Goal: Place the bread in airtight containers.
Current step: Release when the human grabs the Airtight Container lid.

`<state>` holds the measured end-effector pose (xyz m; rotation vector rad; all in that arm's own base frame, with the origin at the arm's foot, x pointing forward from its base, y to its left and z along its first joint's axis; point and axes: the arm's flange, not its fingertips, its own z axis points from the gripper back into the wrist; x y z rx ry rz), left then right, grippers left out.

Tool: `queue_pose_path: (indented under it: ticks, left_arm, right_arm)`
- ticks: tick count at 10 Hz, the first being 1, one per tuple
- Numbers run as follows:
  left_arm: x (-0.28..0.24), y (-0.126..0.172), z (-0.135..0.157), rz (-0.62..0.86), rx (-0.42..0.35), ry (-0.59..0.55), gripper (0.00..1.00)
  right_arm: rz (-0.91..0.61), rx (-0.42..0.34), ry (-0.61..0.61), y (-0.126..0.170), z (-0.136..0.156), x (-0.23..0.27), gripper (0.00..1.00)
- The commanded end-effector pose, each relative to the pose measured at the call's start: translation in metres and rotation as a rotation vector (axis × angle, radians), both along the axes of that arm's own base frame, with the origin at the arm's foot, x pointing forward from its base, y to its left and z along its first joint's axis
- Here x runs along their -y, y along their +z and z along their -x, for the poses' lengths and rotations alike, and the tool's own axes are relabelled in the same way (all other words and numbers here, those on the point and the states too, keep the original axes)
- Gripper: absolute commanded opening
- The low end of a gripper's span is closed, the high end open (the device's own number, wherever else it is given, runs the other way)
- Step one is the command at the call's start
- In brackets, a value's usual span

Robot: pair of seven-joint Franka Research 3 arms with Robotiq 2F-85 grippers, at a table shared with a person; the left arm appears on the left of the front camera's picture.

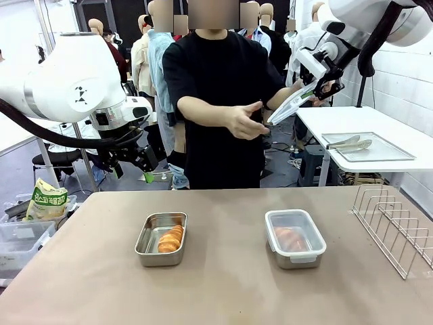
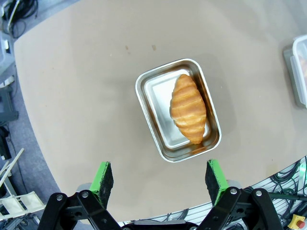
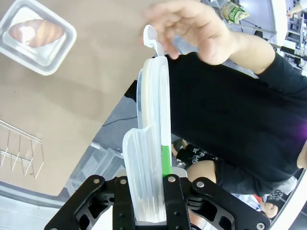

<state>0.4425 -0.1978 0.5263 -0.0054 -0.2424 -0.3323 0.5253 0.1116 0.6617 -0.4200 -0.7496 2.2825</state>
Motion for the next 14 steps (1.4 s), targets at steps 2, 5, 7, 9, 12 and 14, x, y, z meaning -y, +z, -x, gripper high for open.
queue_pose_path:
  ticks: [2,5,7,9,12,14]
  left_arm:
    - [-0.0008,0.001,-0.0001,-0.017,0.004,0.021,1.0]
    - [-0.0008,0.001,-0.0001,-0.017,0.004,0.021,1.0]
    - [-0.0008,0.001,-0.0001,-0.017,0.004,0.021,1.0]
    - [-0.0008,0.001,-0.0001,-0.017,0.004,0.021,1.0]
    - [-0.0008,0.001,-0.0001,-0.017,0.004,0.021,1.0]
    - [-0.0008,0.001,-0.0001,-0.017,0.004,0.021,1.0]
  right_arm:
    - [-0.017,0.016,0.003,0.0007,-0.0012,-0.0003,0.0]
    - [-0.017,0.016,0.003,0.0007,-0.0012,-0.0003,0.0]
    - [-0.017,0.016,0.003,0.0007,-0.0012,-0.0003,0.0]
    - [-0.017,0.016,0.003,0.0007,-0.0012,-0.0003,0.0]
    - [-0.017,0.016,0.003,0.0007,-0.0012,-0.0003,0.0]
    - [-0.017,0.016,0.003,0.0007,-0.0012,-0.0003,0.0]
